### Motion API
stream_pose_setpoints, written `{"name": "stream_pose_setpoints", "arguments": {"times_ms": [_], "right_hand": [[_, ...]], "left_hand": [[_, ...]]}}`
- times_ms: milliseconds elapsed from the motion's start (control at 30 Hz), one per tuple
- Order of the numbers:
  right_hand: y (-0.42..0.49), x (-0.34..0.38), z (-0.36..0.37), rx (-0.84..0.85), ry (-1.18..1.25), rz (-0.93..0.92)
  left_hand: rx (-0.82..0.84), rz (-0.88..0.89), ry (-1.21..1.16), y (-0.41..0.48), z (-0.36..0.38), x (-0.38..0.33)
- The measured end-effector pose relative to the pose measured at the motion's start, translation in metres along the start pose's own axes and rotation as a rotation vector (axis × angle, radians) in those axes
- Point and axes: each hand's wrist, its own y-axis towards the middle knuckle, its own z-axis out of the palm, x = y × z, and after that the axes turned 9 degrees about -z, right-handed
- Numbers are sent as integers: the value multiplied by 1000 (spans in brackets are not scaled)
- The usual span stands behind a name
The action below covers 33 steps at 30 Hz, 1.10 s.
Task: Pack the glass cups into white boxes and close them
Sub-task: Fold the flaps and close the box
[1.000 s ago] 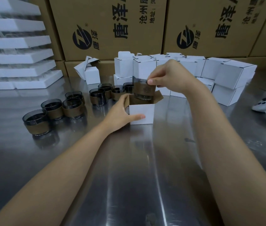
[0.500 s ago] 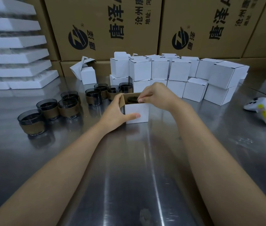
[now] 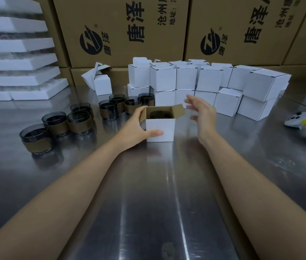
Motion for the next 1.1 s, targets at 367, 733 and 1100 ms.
{"name": "stream_pose_setpoints", "arguments": {"times_ms": [367,733,1100], "right_hand": [[-11,-10,21,347,-47,244],[-16,-8,40,267,17,269],[-22,-9,42,265,92,247]], "left_hand": [[-196,-246,-814,6,-11,-3],[-217,-308,-1058,-5,13,-23],[-172,-185,-757,-6,15,-23]]}}
